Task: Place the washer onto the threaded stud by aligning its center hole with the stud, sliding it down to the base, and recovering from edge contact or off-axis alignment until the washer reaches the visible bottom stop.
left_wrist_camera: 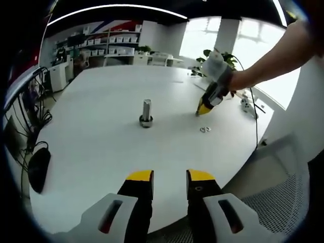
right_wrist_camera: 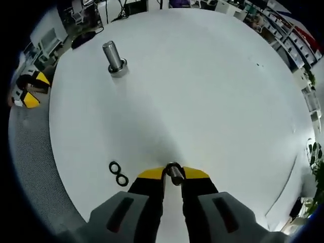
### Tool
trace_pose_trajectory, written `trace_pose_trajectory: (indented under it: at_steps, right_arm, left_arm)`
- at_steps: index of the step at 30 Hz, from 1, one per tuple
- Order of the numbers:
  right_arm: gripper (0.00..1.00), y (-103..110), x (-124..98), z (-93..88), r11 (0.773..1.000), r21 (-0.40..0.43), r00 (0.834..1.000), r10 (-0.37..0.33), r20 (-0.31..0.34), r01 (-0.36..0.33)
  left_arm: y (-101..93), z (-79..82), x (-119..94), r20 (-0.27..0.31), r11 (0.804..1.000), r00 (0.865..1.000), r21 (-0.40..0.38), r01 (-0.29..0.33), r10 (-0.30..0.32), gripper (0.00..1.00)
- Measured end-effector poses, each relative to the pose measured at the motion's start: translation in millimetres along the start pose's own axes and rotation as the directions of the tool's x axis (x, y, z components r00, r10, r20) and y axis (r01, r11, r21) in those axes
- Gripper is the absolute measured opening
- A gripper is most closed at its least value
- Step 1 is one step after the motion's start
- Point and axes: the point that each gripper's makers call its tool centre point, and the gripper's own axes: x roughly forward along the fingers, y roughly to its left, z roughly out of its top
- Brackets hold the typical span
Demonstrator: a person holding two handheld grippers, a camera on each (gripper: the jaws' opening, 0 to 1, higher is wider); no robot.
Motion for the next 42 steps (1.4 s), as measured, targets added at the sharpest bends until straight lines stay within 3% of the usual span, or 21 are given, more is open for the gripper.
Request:
trace_pose_trajectory:
  at_steps: [11,19,24,26,30,35,42]
  right_arm:
    - [0.23,2.4,-5.6,-3.5,1.0,0.022,1.0,-0.019,0.014,0.019]
    - [0.23,13.4,-9.1,-25.5,0.998,0.061,1.0,-0.016,-0.016,0.017]
    - [0.23,24.3,-10.5,-33.0,0.998,0.063,1.0,0.014,-0.024,-0.013]
    - [0.24,34.9,-11.1,-27.2,0.994,0.082,0.997,0.071,0.022,-0.072]
    - [0.25,48.1,-13.3,-25.5,0.996,0.011,0.995,0.094,0.015,-0.094]
    - [0.25,61.8,-11.9,-18.8,0.994,-0.009,0.994,0.111,0.015,-0.111]
    - [0.25,70.1,-5.3,-21.0,0.992,-0.08,0.995,0.099,-0.033,-0.101]
  left_arm:
    - [0.4,-0.1,0.2,0.0,1.0,1.0,0.007,-0.005,0.005,0.23]
    - [0.9,1.0,-0.3,0.008,1.0,1.0,0.008,-0.006,0.006,0.23]
    - [0.9,1.9,-0.7,0.013,1.0,1.0,0.007,-0.005,0.005,0.23]
    - [1.1,2.4,-0.9,0.016,1.0,1.0,0.008,-0.006,0.006,0.23]
    - [1.6,2.8,-1.2,0.019,1.0,1.0,0.005,-0.008,0.007,0.23]
    - [1.3,2.9,-1.2,0.02,1.0,1.0,0.006,-0.006,0.006,0.23]
    - [1.7,4.0,-1.4,0.028,1.0,1.0,0.005,-0.006,0.006,0.23]
